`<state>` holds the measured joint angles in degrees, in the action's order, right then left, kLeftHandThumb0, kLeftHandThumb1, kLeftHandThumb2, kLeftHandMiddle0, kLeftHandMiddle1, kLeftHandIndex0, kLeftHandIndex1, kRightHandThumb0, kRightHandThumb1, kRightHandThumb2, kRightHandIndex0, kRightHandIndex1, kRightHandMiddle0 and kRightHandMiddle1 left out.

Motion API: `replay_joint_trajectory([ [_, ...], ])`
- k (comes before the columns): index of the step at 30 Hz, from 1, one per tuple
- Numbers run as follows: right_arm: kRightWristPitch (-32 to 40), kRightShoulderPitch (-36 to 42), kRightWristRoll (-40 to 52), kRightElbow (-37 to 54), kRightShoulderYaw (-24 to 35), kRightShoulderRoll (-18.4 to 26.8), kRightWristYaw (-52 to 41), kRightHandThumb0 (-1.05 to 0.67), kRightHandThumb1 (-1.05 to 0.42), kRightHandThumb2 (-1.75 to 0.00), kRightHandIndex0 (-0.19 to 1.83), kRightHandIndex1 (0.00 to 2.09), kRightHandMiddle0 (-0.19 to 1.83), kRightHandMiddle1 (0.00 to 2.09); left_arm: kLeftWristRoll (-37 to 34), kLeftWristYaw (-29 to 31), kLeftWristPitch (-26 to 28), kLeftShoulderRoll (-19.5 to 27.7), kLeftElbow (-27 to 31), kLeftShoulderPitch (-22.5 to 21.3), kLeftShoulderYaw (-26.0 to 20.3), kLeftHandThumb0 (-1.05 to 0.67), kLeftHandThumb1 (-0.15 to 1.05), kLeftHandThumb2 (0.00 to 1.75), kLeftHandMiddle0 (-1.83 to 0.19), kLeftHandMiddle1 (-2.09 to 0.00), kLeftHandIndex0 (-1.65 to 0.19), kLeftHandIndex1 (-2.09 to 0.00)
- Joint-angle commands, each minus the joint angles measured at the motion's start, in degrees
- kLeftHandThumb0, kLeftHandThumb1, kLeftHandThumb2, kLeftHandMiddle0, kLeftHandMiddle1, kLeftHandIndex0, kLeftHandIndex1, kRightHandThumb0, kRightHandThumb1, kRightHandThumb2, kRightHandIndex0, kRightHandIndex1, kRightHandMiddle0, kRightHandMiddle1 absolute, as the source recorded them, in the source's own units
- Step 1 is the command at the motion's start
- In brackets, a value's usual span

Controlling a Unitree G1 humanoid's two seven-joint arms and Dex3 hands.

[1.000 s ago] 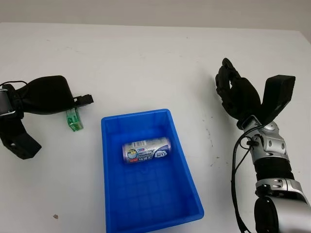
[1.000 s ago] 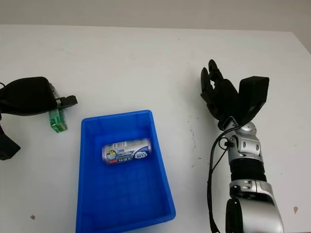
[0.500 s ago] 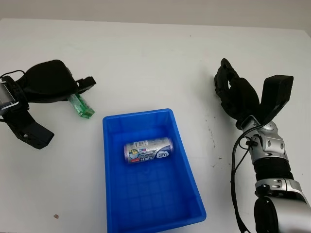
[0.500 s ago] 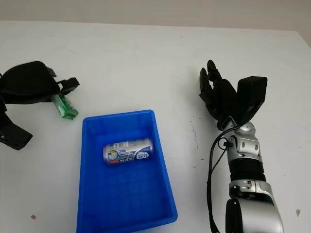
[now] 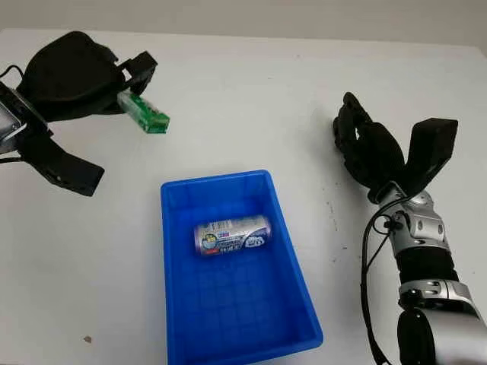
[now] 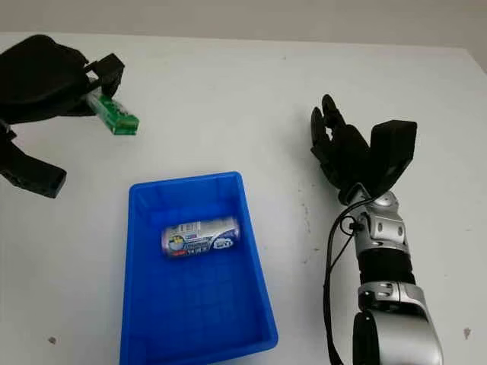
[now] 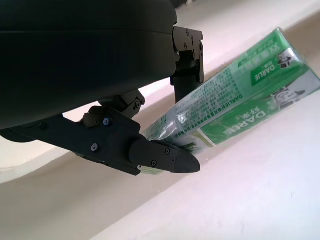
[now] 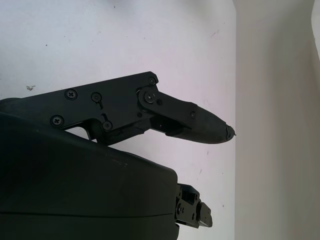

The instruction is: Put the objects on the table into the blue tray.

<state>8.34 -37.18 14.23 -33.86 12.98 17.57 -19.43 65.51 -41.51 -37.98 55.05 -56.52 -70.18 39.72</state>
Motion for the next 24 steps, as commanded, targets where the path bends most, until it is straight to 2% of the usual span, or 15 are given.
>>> replay_joint_trajectory([
  [1,-0.1,0.2,-0.1,0.2,0.0,0.0,0.0,-0.61,-1.05,-0.70,-0.19,0.00,-0.19,0.00,-2.0,0.7,0.0,2.0,3.1,0.5,-3.0,-0.42,1.05,0.38,-0.87,-2.09,-0.49,-2.09],
  [4,0.0,0.3,0.1,0.4,-0.1,0.1,-0.5,-0.61,-1.05,-0.72,-0.19,0.00,-0.19,0.00,-6.3,3.6,-0.7,2.3,8.0,2.4,-7.5,-0.42,1.05,0.36,-0.94,-2.09,-0.58,-2.09],
  [6,0.2,0.4,0.1,0.4,-0.2,0.2,-0.6,-0.61,-1.05,-0.72,-0.19,0.00,-0.19,0.00,-10.2,8.8,-1.5,3.4,15.2,5.2,-10.8,-0.44,1.05,0.40,-0.99,-2.09,-0.63,-2.09],
  [10,0.4,0.4,-0.6,0.4,-1.1,0.4,-1.1,-0.63,-1.05,-0.72,-0.19,0.00,-0.19,0.00,-17.4,17.2,-4.0,4.8,28.7,13.3,-17.1,-0.47,1.05,0.45,-0.94,-2.09,-0.55,-2.09],
  [13,0.6,0.2,-1.3,0.4,-1.5,0.1,-0.4,-0.64,-1.05,-0.72,-0.19,0.00,-0.19,0.00,-22.4,24.0,-4.6,5.0,37.3,19.1,-21.2,-0.46,1.05,0.44,-0.84,-2.09,-0.46,-2.09],
  [16,0.1,-0.2,-1.6,0.0,-1.6,-0.4,0.1,-0.63,-1.05,-0.73,-0.19,0.00,-0.19,0.00,-29.9,32.0,-4.8,4.6,47.8,25.8,-25.2,-0.45,1.05,0.39,-0.86,-2.09,-0.46,-2.09],
  [19,0.3,-0.6,-1.9,-0.2,-1.8,-0.7,0.7,-0.63,-1.05,-0.74,-0.19,0.00,-0.19,0.00,-35.3,39.2,-3.4,4.0,55.9,31.4,-28.4,-0.47,1.05,0.40,-0.92,-2.09,-0.52,-2.09],
  [22,0.4,-0.9,-1.9,-0.4,-1.8,-1.1,1.2,-0.63,-1.05,-0.74,-0.19,0.00,-0.19,0.00,-39.7,45.0,-2.5,2.5,60.9,35.3,-30.5,-0.49,1.05,0.42,-0.99,-2.09,-0.61,-2.09],
  [24,0.2,-1.1,-1.7,-0.5,-1.7,-1.4,1.2,-0.62,-1.05,-0.75,-0.19,0.00,-0.19,0.00,-42.5,49.1,-1.5,1.8,65.3,38.3,-31.2,-0.51,1.05,0.37,-1.00,-2.09,-0.62,-2.09],
])
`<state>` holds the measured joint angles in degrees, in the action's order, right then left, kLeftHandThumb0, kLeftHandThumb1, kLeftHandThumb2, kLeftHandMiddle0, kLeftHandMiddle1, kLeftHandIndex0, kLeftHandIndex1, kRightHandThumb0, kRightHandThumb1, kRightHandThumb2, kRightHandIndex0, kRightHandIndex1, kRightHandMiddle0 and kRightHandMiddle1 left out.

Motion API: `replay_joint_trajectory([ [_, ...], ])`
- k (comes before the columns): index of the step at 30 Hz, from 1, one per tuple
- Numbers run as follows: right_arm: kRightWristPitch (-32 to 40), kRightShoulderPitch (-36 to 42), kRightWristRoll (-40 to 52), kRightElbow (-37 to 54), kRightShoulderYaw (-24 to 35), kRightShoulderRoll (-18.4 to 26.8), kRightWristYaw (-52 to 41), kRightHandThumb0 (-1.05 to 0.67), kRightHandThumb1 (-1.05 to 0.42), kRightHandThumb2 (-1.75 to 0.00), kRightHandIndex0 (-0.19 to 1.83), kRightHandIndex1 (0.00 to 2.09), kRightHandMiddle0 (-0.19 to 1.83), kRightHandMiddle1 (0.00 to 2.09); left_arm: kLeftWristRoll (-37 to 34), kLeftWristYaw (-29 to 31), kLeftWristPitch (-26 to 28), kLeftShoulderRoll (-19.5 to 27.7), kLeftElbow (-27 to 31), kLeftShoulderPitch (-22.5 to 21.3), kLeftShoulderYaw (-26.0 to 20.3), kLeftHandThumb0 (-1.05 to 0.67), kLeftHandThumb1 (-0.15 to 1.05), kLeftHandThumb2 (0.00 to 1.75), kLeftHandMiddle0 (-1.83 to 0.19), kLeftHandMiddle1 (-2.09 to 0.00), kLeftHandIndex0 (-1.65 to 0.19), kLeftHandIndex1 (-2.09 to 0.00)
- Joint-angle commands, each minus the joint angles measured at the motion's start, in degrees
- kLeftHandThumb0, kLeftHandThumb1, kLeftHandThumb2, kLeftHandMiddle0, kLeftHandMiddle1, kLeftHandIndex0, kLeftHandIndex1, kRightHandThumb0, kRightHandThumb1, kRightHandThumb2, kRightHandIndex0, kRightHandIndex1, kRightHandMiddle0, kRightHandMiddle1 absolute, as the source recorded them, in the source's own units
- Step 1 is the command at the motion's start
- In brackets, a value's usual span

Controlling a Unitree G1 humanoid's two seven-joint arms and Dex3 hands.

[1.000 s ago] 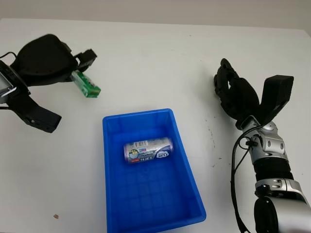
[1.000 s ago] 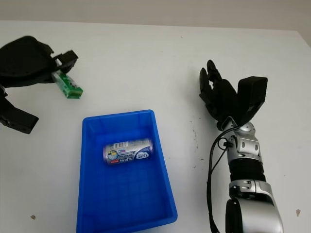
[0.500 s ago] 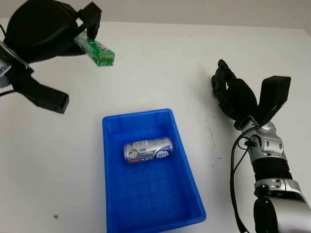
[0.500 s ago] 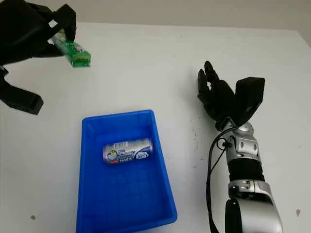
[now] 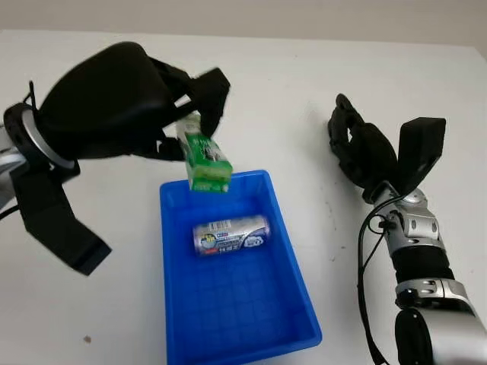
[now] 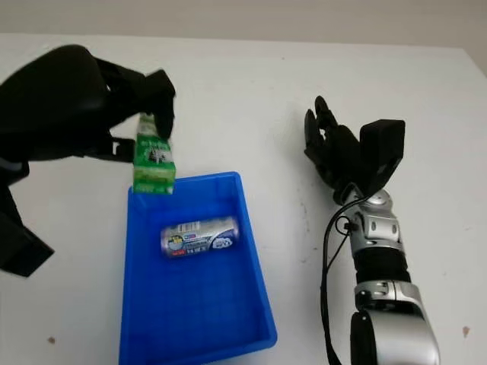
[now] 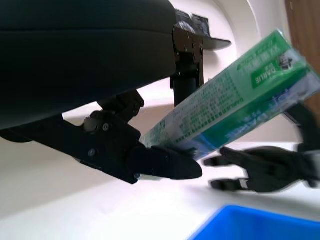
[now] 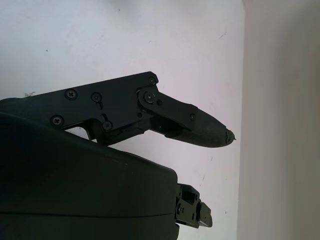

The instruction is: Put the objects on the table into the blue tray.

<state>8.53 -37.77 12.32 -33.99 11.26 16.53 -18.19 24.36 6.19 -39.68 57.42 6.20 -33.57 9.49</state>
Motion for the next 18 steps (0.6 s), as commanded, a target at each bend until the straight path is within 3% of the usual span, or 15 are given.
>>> replay_joint_trajectory([
  [1,-0.3,-0.5,0.2,-0.3,0.0,-0.5,-0.2,-0.62,-1.05,-0.75,-0.19,0.00,-0.19,0.00,-2.5,3.2,0.5,-1.0,4.5,3.0,-1.3,-0.51,1.05,0.35,-1.00,-2.09,-0.61,-2.09],
  [6,-0.9,-0.2,-0.1,0.0,-0.2,-0.4,-0.5,-0.62,-1.05,-0.75,-0.19,0.00,-0.19,0.00,-11.6,13.8,7.8,-2.8,13.4,9.5,-2.0,-0.48,1.05,0.25,-0.96,-2.09,-0.53,-2.09],
  [10,-0.6,0.1,0.0,0.8,0.0,-0.4,-0.2,-0.61,-1.05,-0.75,-0.19,0.00,-0.19,0.00,-16.4,20.4,11.5,-4.2,17.4,11.9,-1.8,-0.44,1.05,0.16,-0.78,-2.09,-0.28,-2.09],
  [11,-0.6,0.2,0.0,1.0,-0.1,-0.3,-0.3,-0.60,-1.05,-0.75,-0.19,0.00,-0.19,0.00,-17.4,22.6,12.9,-4.0,18.2,12.1,-1.6,-0.38,1.04,0.12,-0.60,-2.09,-0.15,-2.09],
  [12,-0.6,0.4,0.0,1.3,-0.1,-0.4,-0.2,-0.60,-1.05,-0.75,-0.19,0.00,-0.19,0.00,-18.9,25.8,15.5,-3.0,19.3,12.2,-1.3,-0.29,1.02,0.08,-0.20,-2.01,0.05,-2.01],
  [13,-0.6,0.5,0.0,1.5,-0.1,-0.4,-0.1,-0.60,-1.05,-0.75,-0.19,0.00,-0.19,0.00,-19.8,29.1,17.9,-2.1,20.4,11.8,-1.0,-0.25,1.00,0.06,-0.01,-1.82,0.12,-1.82],
  [14,-0.6,0.5,0.1,1.6,0.0,-0.4,-0.2,-0.59,-1.05,-0.75,-0.19,0.00,-0.19,0.00,-20.4,32.6,20.7,-1.0,21.5,11.1,-0.7,-0.21,0.98,0.05,0.09,-1.48,0.16,-1.54],
  [15,-0.6,0.6,0.2,1.7,0.0,-0.4,-0.2,-0.60,-1.05,-0.74,-0.19,0.00,-0.19,0.00,-20.6,35.0,22.5,-0.6,22.4,10.7,-0.7,-0.15,0.93,0.04,0.06,-0.91,0.09,-1.09],
  [16,-0.7,0.7,0.3,1.6,0.1,-0.4,-0.5,-0.60,-1.05,-0.74,-0.19,0.00,-0.19,0.00,-20.5,36.5,23.7,-0.8,23.0,10.4,-0.8,-0.12,0.89,0.04,-0.03,-0.54,-0.02,-0.76],
  [18,-0.7,0.8,0.5,1.7,0.3,-0.4,-0.6,-0.60,-1.05,-0.74,-0.19,0.00,-0.19,0.00,-20.9,38.4,25.1,-1.7,23.6,10.1,-1.2,-0.11,0.85,0.05,-0.08,-0.15,-0.17,-0.28],
])
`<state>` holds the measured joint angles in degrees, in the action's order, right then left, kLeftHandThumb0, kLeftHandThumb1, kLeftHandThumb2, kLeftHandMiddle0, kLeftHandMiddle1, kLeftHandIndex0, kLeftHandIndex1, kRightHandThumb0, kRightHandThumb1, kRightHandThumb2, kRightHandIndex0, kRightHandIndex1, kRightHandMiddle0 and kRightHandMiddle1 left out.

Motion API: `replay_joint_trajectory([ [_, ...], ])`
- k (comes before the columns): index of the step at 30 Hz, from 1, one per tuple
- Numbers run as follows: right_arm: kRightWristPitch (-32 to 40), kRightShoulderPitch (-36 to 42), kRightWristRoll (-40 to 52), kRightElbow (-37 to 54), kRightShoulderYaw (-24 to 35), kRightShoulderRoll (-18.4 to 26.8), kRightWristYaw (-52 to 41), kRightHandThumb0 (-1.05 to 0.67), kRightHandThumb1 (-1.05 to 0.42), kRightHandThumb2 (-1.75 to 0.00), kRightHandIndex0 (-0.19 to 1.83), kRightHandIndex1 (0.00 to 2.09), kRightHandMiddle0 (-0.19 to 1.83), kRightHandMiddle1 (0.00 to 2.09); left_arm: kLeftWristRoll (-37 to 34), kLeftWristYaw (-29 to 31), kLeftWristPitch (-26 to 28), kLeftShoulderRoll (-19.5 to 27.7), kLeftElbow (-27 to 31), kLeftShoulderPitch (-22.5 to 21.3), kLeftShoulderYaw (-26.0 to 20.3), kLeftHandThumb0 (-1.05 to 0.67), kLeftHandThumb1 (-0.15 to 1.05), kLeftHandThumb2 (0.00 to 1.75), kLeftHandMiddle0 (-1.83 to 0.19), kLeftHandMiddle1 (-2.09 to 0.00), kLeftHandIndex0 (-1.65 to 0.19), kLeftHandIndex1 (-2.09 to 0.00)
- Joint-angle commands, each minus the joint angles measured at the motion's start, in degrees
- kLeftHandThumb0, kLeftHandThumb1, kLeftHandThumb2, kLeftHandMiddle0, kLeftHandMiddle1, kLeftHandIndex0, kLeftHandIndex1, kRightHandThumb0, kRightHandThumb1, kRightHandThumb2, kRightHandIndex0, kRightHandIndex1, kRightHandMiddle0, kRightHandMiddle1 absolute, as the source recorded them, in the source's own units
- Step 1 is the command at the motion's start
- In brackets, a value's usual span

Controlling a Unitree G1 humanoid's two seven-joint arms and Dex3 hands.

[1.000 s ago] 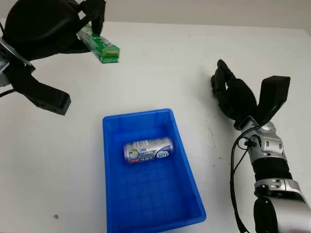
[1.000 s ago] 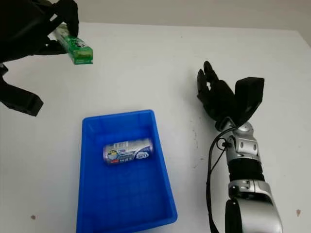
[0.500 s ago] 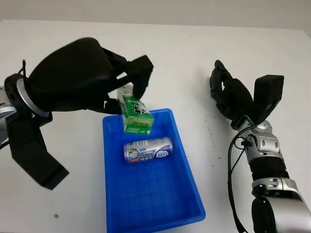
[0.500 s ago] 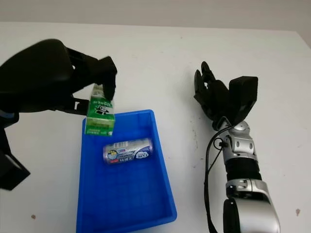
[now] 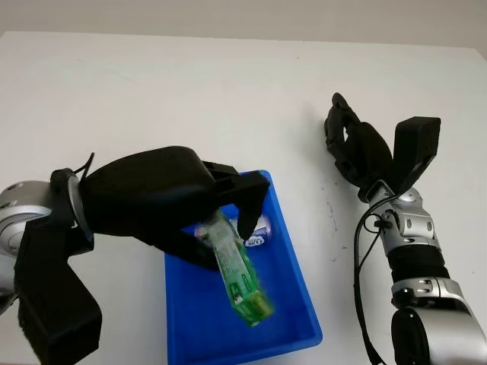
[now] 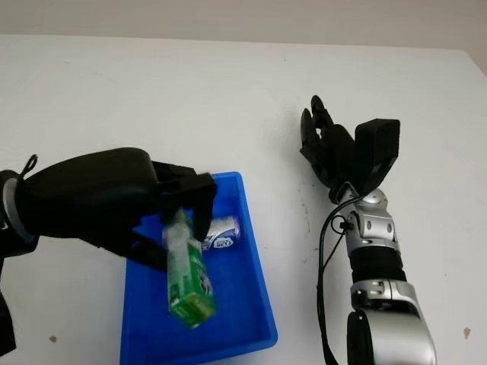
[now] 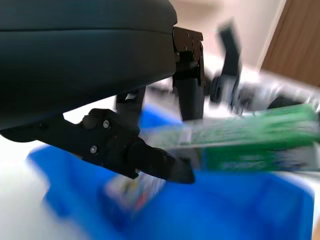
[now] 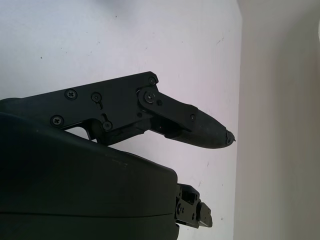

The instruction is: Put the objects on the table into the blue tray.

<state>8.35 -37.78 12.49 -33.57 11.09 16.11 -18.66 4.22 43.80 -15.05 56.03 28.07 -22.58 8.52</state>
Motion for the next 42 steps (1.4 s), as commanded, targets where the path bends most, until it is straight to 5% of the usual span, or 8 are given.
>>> replay_joint_trajectory([
  [1,-0.5,1.0,0.4,1.4,0.4,0.1,-0.2,-0.60,-1.05,-0.74,-0.19,0.00,-0.19,0.00,-1.4,1.9,1.4,-0.5,2.0,-1.3,-0.5,-0.12,0.85,0.05,-0.08,-0.10,-0.18,-0.21],
  [7,0.6,1.7,0.1,3.2,0.1,0.2,0.3,-0.59,-1.05,-0.74,-0.19,0.00,-0.19,0.00,-4.3,5.1,8.4,-2.2,3.1,-4.9,-2.0,-0.15,0.95,0.13,-0.06,-0.05,-0.19,-0.13],
  [12,0.9,1.6,0.8,3.4,0.3,-0.1,-0.3,-0.58,-1.05,-0.75,-0.19,0.00,-0.19,0.00,-15.0,6.6,22.0,-3.6,-0.1,-10.4,-7.1,-0.22,0.36,1.40,-0.38,-0.12,-0.29,-0.50],
  [17,0.8,1.1,0.8,3.3,0.2,-0.4,0.4,-0.59,-1.05,-0.73,-0.19,0.00,-0.19,0.00,-28.8,-4.2,29.4,-15.1,-9.9,-9.6,-18.0,-0.51,0.92,0.55,-0.18,-1.89,-0.02,-1.86],
  [25,1.2,0.0,2.1,3.6,0.9,-0.9,0.9,-0.62,-1.05,-0.72,-0.19,0.00,-0.19,0.00,-26.1,-32.7,23.8,-34.8,-21.4,-10.4,-26.3,-0.63,1.05,0.45,0.00,-2.09,0.19,-2.09],
  [28,1.3,-0.1,2.6,4.0,1.1,-0.9,1.2,-0.60,-1.05,-0.73,-0.19,0.00,-0.19,0.00,-21.5,-36.4,19.2,-36.0,-30.4,-10.7,-26.4,-0.65,1.05,0.45,0.01,-1.89,0.12,-1.77],
  [33,1.0,-0.2,2.6,4.9,1.3,-1.4,2.3,-0.59,-1.05,-0.73,-0.19,0.00,-0.19,0.00,-15.9,-36.8,15.9,-33.1,-45.0,-11.1,-25.6,-0.69,1.05,0.46,-0.28,-0.20,-0.12,-0.42],
  [42,0.4,-1.8,2.6,5.1,1.9,-1.8,4.7,-0.63,-1.05,-0.77,-0.19,0.00,-0.19,0.00,-16.7,-27.8,14.3,-31.3,-57.0,-11.1,-25.4,-0.74,1.05,0.62,0.18,0.00,0.19,-0.01],
])
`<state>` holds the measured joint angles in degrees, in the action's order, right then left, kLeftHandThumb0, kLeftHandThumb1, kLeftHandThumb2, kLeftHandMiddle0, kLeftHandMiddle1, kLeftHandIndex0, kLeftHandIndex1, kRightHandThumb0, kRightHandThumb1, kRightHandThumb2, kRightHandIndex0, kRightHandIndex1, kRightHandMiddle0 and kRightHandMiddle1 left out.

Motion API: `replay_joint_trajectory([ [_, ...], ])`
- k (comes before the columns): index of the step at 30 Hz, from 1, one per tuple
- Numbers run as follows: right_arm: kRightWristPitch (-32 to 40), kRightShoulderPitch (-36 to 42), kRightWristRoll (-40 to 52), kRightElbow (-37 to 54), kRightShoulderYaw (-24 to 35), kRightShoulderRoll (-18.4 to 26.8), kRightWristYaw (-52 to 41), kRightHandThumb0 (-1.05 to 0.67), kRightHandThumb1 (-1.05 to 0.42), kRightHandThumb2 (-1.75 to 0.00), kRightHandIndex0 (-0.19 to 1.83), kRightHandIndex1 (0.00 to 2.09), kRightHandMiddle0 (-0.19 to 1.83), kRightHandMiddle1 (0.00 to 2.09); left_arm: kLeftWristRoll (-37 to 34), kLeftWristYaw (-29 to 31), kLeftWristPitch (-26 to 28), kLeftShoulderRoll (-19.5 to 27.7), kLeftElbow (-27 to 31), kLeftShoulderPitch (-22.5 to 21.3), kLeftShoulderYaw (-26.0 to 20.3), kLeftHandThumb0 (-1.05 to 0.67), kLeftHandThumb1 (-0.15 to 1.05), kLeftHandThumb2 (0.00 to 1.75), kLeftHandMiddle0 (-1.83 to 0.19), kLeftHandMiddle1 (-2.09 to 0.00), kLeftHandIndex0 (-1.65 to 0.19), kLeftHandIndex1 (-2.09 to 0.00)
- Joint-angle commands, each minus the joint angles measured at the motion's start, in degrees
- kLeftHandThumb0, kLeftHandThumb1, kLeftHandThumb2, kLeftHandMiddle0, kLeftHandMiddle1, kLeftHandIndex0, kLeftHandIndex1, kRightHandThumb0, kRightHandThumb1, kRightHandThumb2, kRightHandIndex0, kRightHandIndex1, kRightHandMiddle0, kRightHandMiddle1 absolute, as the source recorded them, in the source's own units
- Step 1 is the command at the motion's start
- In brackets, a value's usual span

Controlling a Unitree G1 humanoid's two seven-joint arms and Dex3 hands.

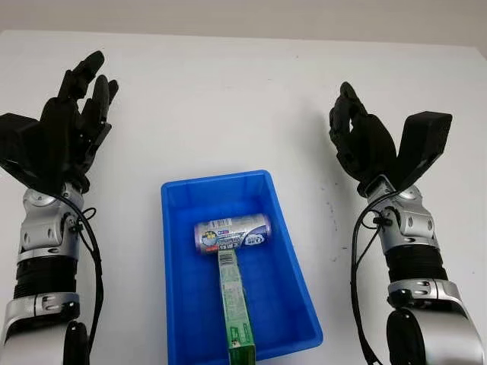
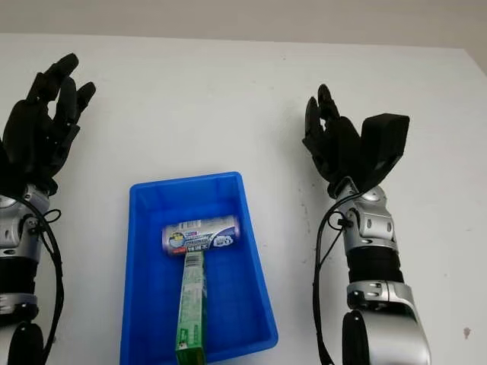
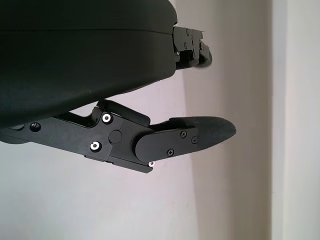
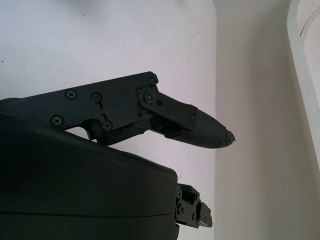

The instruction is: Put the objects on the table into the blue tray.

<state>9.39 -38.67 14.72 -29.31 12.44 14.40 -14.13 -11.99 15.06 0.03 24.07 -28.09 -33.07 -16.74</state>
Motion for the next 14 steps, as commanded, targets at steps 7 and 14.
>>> replay_joint_trajectory([
  [7,-1.1,-1.1,-0.1,1.4,0.2,-0.2,0.8,-0.66,-1.05,-0.80,-0.19,0.00,-0.19,0.00,-0.3,2.7,-2.5,-0.1,-3.7,0.3,0.1,-0.78,1.05,0.63,0.19,0.00,0.19,0.00],
  [14,-0.7,0.3,0.5,3.6,0.2,-0.7,0.5,-0.66,-1.05,-0.79,-0.19,0.00,-0.19,0.00,-1.1,2.1,-0.8,-1.4,-0.1,2.9,0.0,-0.79,1.05,0.63,0.19,0.00,0.19,0.00],
])
